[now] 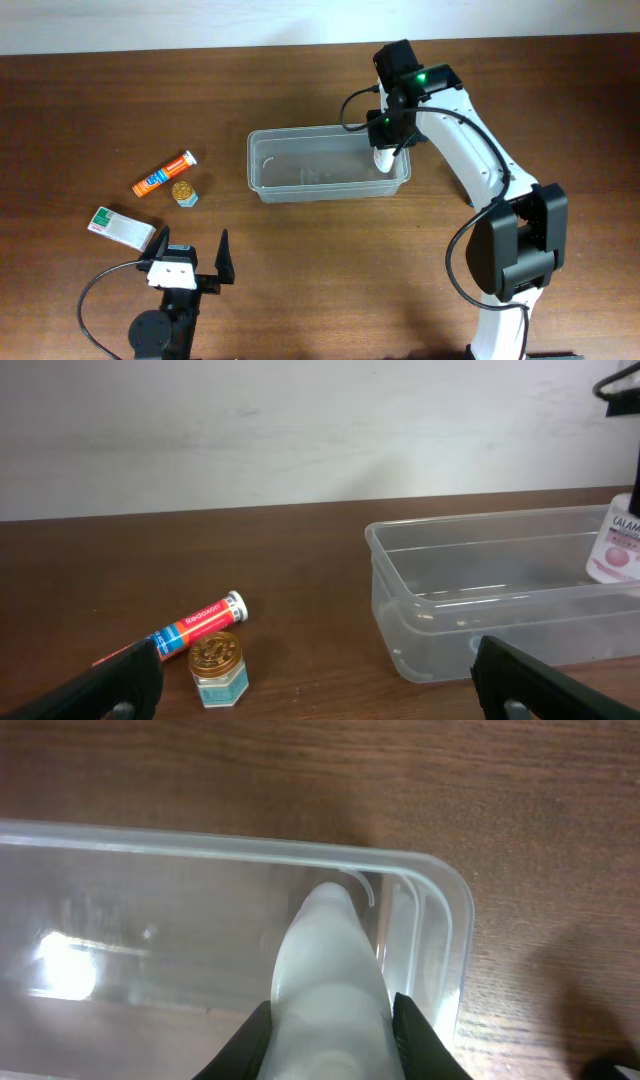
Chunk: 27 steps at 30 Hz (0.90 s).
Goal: Pack container
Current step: 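Open the right gripper and lift away from the spray bottle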
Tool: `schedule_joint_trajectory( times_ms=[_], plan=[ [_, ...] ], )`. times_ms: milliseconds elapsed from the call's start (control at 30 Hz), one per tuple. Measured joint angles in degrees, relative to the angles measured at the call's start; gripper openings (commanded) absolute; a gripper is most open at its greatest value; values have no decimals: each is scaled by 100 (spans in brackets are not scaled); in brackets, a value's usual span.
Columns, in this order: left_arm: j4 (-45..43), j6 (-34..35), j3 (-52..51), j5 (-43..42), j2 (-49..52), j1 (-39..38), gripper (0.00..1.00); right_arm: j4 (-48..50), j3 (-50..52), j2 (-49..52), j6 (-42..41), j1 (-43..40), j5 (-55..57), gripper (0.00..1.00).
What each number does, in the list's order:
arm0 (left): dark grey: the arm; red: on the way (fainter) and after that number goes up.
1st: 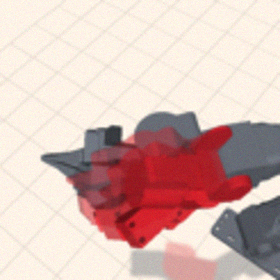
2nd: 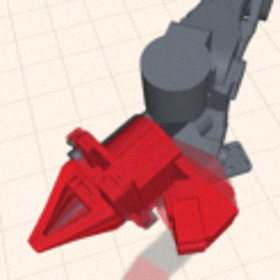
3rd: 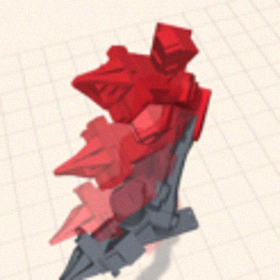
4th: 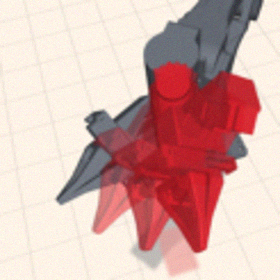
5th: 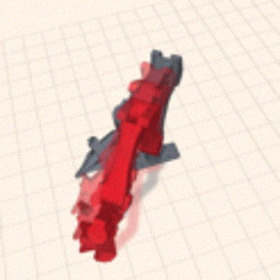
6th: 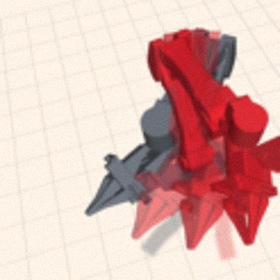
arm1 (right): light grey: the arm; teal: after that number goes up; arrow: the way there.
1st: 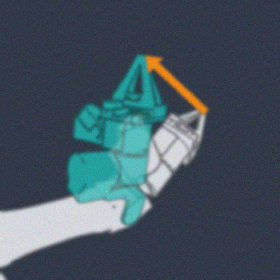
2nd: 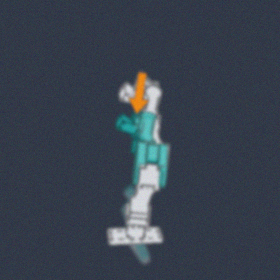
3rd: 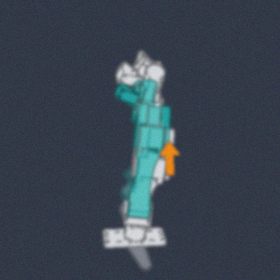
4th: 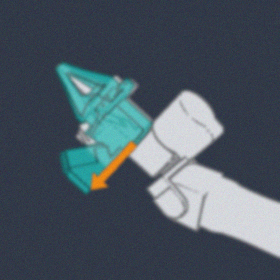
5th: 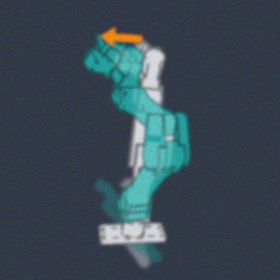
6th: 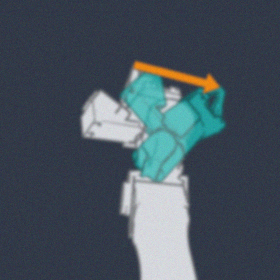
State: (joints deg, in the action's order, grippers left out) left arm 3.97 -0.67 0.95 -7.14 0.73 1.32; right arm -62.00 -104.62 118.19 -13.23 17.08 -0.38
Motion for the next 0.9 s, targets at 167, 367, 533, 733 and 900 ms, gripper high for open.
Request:
schedule_joint_trajectory(
  times_ms=[167, 367, 533, 733, 900],
  plan=[
    [0, 0, 0, 0, 0, 0, 100, 380, 293, 2, -205, 0, 109, 15],
    [0, 0, 0, 0, 0, 0, 99, 553, 409, 7, -426, 0, 232, 15],
    [0, 0, 0, 0, 0, 0, 99, 640, 413, 7, -479, 0, 269, 28],
    [0, 0, 0, 0, 0, 0, 99, 673, 413, 7, -505, 0, 295, 45],
    [0, 0, 0, 0, 0, 0, 99, 675, 413, 7, -516, 0, 293, 52]
  ],
)
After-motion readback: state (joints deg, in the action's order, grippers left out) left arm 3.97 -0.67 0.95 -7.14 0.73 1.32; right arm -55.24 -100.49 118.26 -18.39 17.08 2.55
